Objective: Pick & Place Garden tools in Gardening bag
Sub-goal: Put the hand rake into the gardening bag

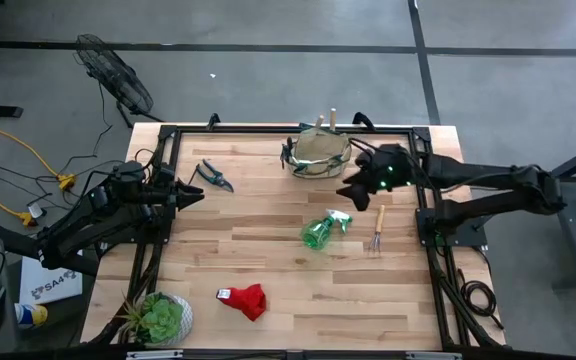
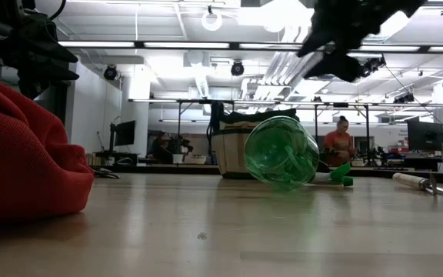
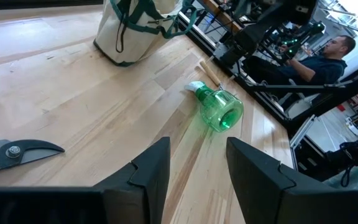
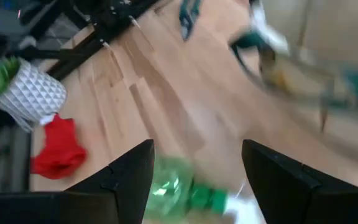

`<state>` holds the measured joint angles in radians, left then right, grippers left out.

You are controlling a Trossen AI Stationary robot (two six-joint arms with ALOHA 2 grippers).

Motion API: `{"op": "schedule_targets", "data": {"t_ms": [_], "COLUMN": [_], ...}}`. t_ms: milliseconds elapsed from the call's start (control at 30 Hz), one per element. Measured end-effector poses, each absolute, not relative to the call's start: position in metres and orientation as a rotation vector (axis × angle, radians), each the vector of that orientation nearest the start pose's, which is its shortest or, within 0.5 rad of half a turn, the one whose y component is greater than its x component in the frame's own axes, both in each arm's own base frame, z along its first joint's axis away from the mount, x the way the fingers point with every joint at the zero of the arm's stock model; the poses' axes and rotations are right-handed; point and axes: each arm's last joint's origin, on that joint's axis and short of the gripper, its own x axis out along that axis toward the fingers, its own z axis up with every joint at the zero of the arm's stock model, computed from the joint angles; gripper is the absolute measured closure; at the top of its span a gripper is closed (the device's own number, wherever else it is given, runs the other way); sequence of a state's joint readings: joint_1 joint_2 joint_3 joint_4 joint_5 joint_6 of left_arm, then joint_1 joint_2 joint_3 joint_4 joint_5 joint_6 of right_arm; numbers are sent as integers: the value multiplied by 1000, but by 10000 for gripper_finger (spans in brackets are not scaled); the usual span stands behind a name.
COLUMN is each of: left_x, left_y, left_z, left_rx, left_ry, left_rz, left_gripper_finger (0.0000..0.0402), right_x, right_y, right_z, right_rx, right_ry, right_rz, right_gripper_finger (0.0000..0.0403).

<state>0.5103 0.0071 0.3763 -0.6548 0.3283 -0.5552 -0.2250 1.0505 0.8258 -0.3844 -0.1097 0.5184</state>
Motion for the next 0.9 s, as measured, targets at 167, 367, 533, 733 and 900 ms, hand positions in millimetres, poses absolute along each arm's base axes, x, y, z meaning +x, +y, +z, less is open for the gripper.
{"op": "schedule_targets", "data": {"t_ms": [167,367,533,733,900], "left_x": [52,52,52,52,52], "left_y": [18,18,18,18,18], "left_z": [223,223,223,223,223], "left_rx": [-667,-667,-667,-667,-667], "left_ry": [205,205,205,205,205], "left_rz": [250,251,250,250,250], "left_gripper_finger": [247,247,247,247,247], "right_x": [195,179,172,167,158], "right_y": [-36,-29,-22,-14,-10], "right_z": [267,254,238,218,200], "right_rx": [802,896,959,1098,1248], "right_ry": [603,639,695,753,821], "right_rz": [-327,-361,-380,-446,-573], "right_gripper_finger": [168,168,168,168,168]}}
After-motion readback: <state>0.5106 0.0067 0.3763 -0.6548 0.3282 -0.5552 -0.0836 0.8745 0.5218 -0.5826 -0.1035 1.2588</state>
